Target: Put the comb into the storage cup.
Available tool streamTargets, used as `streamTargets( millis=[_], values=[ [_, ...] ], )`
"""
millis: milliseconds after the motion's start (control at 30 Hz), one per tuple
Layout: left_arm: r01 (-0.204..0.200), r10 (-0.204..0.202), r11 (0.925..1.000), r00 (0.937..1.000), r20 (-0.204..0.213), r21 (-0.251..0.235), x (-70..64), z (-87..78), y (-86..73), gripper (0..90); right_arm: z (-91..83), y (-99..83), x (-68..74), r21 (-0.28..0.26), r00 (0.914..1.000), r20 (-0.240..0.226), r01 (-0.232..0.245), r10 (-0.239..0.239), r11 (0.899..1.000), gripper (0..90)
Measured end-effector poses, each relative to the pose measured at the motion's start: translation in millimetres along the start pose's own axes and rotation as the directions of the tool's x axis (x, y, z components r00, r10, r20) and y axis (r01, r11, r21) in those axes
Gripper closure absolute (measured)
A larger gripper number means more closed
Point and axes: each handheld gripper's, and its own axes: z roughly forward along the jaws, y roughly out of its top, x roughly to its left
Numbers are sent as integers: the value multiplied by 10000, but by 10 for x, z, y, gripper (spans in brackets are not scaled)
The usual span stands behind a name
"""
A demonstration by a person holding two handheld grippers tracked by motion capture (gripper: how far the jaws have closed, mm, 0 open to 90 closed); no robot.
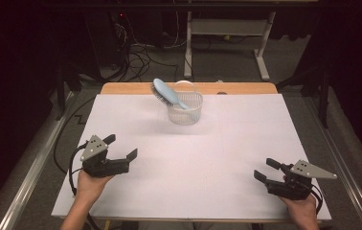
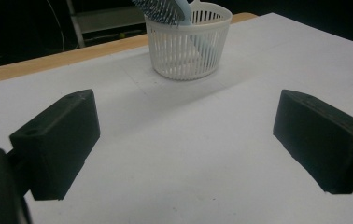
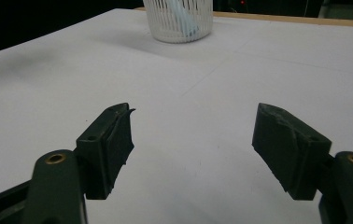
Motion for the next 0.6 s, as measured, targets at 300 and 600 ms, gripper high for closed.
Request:
streamTargets(
  millis=[300, 600],
  values=[
    [66, -66, 10000, 10000, -31, -33, 5, -37, -54, 66, -1, 0, 1, -4, 10000, 5, 6, -6, 10000, 289],
    [74, -75, 10000, 9999, -91, -62, 17, -66, -98, 66, 0, 1, 4, -15, 10000, 18, 10, -10, 10000, 289]
  ],
)
